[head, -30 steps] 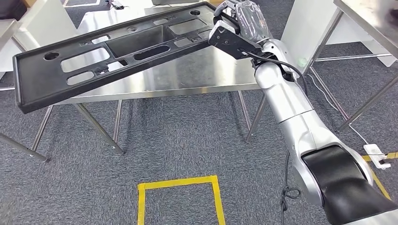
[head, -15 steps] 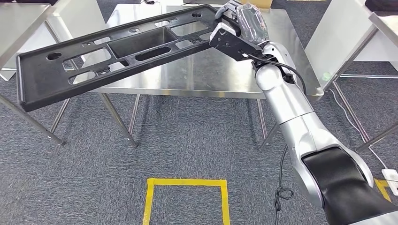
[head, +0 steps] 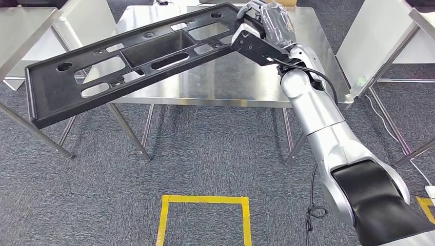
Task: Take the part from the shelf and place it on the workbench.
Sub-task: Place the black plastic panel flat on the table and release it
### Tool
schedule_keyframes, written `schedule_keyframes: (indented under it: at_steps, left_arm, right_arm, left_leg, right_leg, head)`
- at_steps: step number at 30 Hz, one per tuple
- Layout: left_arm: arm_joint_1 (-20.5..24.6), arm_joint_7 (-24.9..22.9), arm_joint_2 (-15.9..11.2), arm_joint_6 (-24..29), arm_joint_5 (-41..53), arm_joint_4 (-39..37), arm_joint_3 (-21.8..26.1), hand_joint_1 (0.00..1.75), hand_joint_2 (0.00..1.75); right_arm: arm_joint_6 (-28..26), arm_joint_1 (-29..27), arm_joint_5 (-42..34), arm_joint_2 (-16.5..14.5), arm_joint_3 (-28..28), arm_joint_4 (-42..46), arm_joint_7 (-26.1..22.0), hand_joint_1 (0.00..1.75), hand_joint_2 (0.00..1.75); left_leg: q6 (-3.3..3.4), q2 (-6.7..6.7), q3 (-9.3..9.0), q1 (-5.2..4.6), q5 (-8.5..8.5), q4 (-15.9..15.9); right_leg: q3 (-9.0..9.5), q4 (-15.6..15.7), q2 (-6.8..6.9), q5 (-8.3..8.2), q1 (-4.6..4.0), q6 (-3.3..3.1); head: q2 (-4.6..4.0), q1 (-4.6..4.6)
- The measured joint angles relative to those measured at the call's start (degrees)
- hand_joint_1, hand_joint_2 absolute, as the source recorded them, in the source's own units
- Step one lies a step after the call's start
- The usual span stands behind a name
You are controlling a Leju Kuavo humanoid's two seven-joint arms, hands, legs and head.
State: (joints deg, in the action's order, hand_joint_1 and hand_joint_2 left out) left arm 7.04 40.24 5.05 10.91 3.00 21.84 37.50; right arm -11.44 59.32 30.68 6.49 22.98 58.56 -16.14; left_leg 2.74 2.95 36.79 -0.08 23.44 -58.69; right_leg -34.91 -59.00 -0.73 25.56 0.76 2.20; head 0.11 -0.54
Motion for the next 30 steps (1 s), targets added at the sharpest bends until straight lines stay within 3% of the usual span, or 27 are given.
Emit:
schedule_keyframes:
  at_steps: [3, 6, 8, 11, 13, 15, 17, 18, 20, 21, 23, 25, 27, 28, 30]
  left_arm:
    - [-0.01, 0.0, 0.02, -1.04, 1.04, -0.01, -0.89, 0.0, 1.75]
    - [-0.02, 0.0, 0.08, -2.33, 1.65, -0.01, -1.85, 0.0, 1.75]
    - [-0.03, 0.0, 0.0, -3.05, 1.81, 0.02, -2.39, 0.0, 1.75]
    - [-0.01, 0.0, -0.17, -3.79, 1.96, 0.2, -3.11, 0.0, 1.75]
    - [0.06, 0.0, -0.17, -4.17, 2.2, 0.32, -3.63, 0.0, 1.75]
    - [0.14, 0.0, -0.11, -4.54, 2.42, 0.32, -4.01, 0.0, 1.75]
    - [0.12, 0.0, -0.04, -4.74, 2.47, 0.3, -4.26, 0.0, 1.75]
    - [0.11, 0.0, 0.01, -4.77, 2.48, 0.28, -4.39, 0.0, 1.75]
    - [0.17, 0.0, 0.05, -4.77, 2.52, 0.28, -4.76, 0.0, 1.75]
    - [0.23, 0.0, -0.02, -4.78, 2.54, 0.27, -4.91, 0.0, 1.75]
    - [0.34, 0.0, -0.12, -4.78, 2.55, 0.26, -5.07, 0.0, 1.75]
    - [0.41, 0.0, -0.12, -4.79, 2.55, 0.25, -5.1, 0.0, 1.75]
    - [0.52, 0.0, -0.13, -4.81, 2.55, 0.25, -5.13, 0.0, 1.75]
    - [0.63, 0.0, -0.17, -4.82, 2.55, 0.26, -5.14, 0.0, 1.75]
    - [0.79, 0.0, -0.21, -4.85, 2.55, 0.25, -5.16, 0.0, 1.75]
  right_arm:
    - [-1.91, -0.2, 0.98, 0.73, -0.32, 0.35, 0.73, 1.75, 1.75]
    - [-2.97, -0.34, 1.23, 1.77, -1.06, 0.66, 1.11, 1.75, 1.75]
    - [-3.04, -0.51, 1.22, 2.6, -1.55, 1.06, 1.15, 1.75, 1.75]
    - [-3.2, -0.84, 1.22, 3.68, -2.32, 2.11, 1.36, 1.75, 1.75]
    - [-3.33, -0.99, 1.22, 4.44, -2.71, 2.7, 1.53, 1.75, 1.75]
    - [-3.38, -1.3, 1.21, 5.22, -2.86, 2.94, 1.69, 1.75, 1.75]
    - [-3.38, -1.93, 1.21, 5.93, -3.04, 3.06, 1.91, 1.75, 1.75]
    - [-3.38, -2.19, 1.22, 6.19, -3.14, 3.15, 2.0, 1.75, 1.75]
    - [-3.39, -2.43, 1.3, 6.54, -3.3, 3.53, 2.13, 1.75, 1.75]
    - [-3.41, -2.47, 1.38, 6.66, -3.33, 3.72, 2.14, 1.75, 1.75]
    - [-3.5, -2.71, 1.54, 6.89, -3.39, 4.02, 2.17, 1.75, 1.75]
    - [-3.58, -2.96, 1.67, 7.03, -3.46, 4.19, 2.32, 1.75, 1.75]
    - [-3.59, -3.04, 1.74, 7.13, -3.55, 4.52, 2.43, 1.75, 1.75]
    - [-3.6, -3.04, 1.74, 7.18, -3.6, 4.71, 2.43, 1.75, 1.75]
    - [-3.59, -3.13, 1.75, 7.21, -3.63, 4.91, 2.46, 1.75, 1.75]
  left_leg:
    - [-0.7, -0.05, 0.01, 0.07, 0.05, 0.02]
    - [-0.82, -0.05, 0.05, 0.03, 0.06, 0.01]
    - [-0.55, -0.04, 0.17, -0.21, 0.23, -0.21]
    - [0.51, -0.2, -0.91, -0.09, -0.03, 1.26]
    - [0.99, -0.44, -2.29, 0.3, -0.63, 2.95]
    - [1.14, -0.57, -2.76, 0.33, -0.59, 3.29]
    - [0.93, -0.54, -2.86, 0.43, -0.29, 3.15]
    - [0.7, -0.5, -2.91, 0.53, -0.07, 2.97]
    - [-0.07, -0.43, -2.93, 0.8, 0.75, 2.12]
    - [-0.55, -0.39, -2.78, 0.82, 1.33, 1.47]
    - [-1.35, -0.32, -2.54, 0.74, 2.24, 0.55]
    - [-1.73, -0.26, -2.56, 0.82, 2.63, 0.43]
    - [-2.17, -1.01, -1.93, 0.99, 3.45, -0.98]
    - [-2.44, -1.6, -0.76, 1.06, 4.38, -3.2]
    - [-2.87, -2.63, 3.51, 1.15, 6.77, -10.54]
  right_leg:
    - [-0.02, -0.01, 0.01, 0.02, -0.04, -0.03]
    - [-0.02, 0.0, 0.02, 0.04, -0.03, -0.05]
    - [0.1, 0.25, 0.01, -0.01, 0.33, 0.04]
    - [0.32, 0.56, 0.02, -0.04, 0.32, 0.3]
    - [-1.1, -2.59, 0.14, 1.33, 0.12, 0.15]
    - [-4.78, -9.65, 0.21, 4.01, 0.29, 0.01]
    - [-7.66, -14.02, 0.23, 4.97, 0.61, 0.61]
    - [-7.57, -13.15, 0.25, 4.15, 0.82, 1.23]
    - [-4.46, -5.93, 0.32, 0.8, 1.44, 2.73]
    - [-2.64, -2.48, 0.29, -0.51, 1.52, 3.06]
    - [-0.85, 0.57, 0.21, -1.37, 1.41, 2.3]
    - [-0.77, 0.24, 0.15, -1.02, 1.24, 0.8]
    - [-0.4, 0.23, 0.15, -0.64, 1.37, -0.11]
    - [-0.08, 0.26, 0.18, -0.43, 1.46, -0.51]
    - [0.53, 0.27, 0.27, 0.12, 1.22, -1.18]
  head:
    - [0.0, 0.0]
    - [0.0, -0.01]
    - [0.0, 0.0]
    - [-0.01, -0.02]
    - [-0.01, -0.1]
    - [0.0, -0.13]
    - [0.0, -0.13]
    - [0.0, -0.13]
    - [0.0, -0.13]
    - [0.0, -0.14]
    - [0.0, 0.02]
    - [0.0, 0.14]
    - [0.0, 0.19]
    - [0.0, 0.25]
    - [0.0, 0.34]
